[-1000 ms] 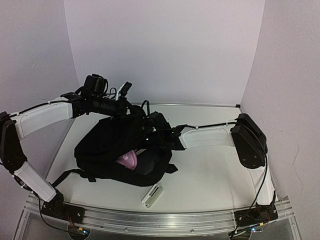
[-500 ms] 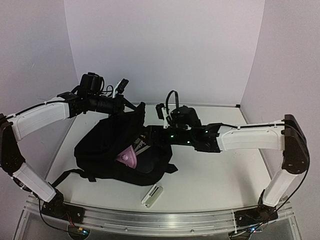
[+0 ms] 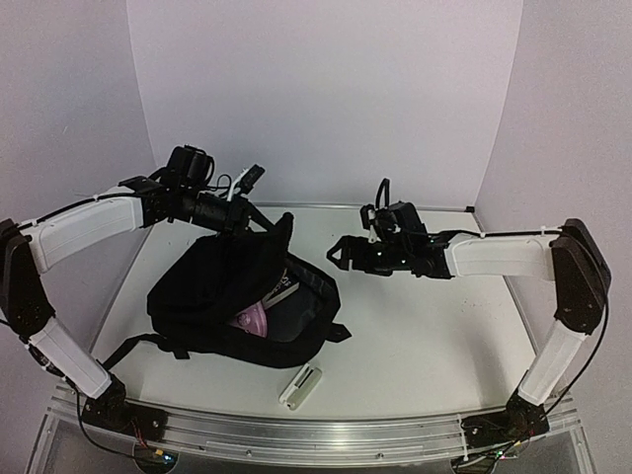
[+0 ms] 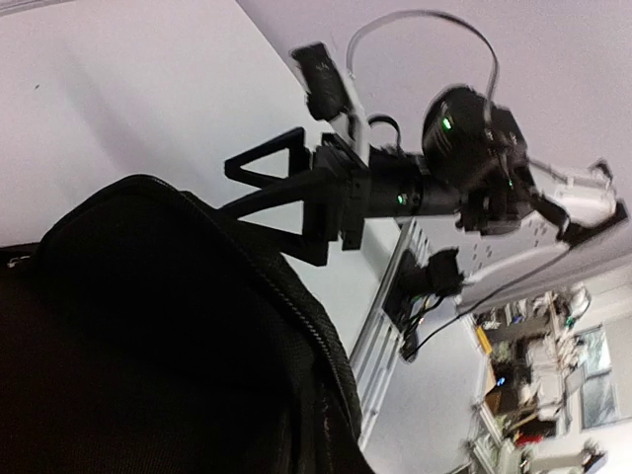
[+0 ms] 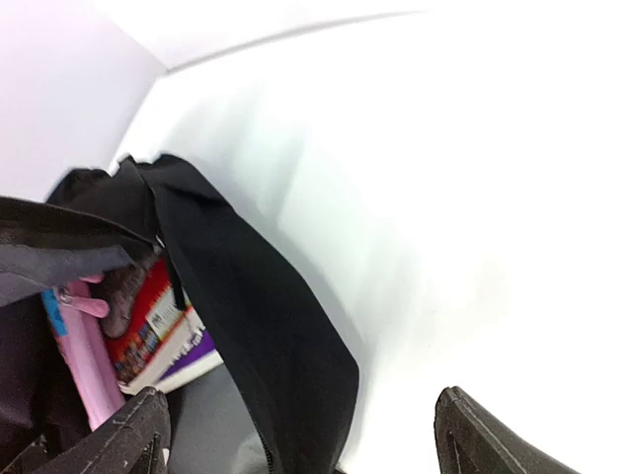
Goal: Pack the student bag
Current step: Place the stationery in the student bag, then adjust the student bag at the center of the board.
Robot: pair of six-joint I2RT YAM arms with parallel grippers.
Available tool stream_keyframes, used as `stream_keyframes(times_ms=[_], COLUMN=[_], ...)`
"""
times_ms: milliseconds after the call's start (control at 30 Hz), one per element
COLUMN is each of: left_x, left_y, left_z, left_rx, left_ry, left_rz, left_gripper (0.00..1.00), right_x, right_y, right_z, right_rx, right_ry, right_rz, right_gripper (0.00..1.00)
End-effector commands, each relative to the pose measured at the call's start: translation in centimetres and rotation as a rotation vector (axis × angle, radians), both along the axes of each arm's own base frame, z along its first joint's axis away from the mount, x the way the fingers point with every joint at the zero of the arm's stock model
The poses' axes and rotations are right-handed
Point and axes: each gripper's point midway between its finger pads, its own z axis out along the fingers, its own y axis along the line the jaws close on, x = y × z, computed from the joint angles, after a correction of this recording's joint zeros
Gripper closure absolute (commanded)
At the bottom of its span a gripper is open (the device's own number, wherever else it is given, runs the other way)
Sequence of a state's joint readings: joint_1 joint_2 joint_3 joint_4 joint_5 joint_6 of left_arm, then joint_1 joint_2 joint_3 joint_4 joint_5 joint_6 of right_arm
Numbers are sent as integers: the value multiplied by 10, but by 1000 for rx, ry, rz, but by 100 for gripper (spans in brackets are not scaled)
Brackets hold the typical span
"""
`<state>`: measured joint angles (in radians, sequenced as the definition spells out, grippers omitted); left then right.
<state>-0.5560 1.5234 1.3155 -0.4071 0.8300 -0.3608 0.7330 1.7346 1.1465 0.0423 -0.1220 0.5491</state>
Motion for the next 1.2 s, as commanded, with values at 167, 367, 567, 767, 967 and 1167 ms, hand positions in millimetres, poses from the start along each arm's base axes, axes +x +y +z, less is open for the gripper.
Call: stream_keyframes(times_ms=[167,367,567,767,967,1167], left_x=[-53,-20,10,12,11,18], left_y=[-18,30,104,141,156,143], left_z=[-7,0,-11,-43,-86,-111], left_rx=[86,159,271,390,511,498], left_ry=[4,-17,33,133,231,274], left_rz=[-175,160,544,684,731,693], left_gripper=[40,16,6,0,0,8], right_x=[21,31,40,33,14,-7], right_y=[24,27,27,45,68,90], right_z=[16,26,53,69,55,48], right_rx=[58,62,93,149,197,226], right_ry=[-5,-28,-75,-64,21,74], right_rz=[79,82,83,181,287,374], right_gripper=[10,9,6,5,10,31])
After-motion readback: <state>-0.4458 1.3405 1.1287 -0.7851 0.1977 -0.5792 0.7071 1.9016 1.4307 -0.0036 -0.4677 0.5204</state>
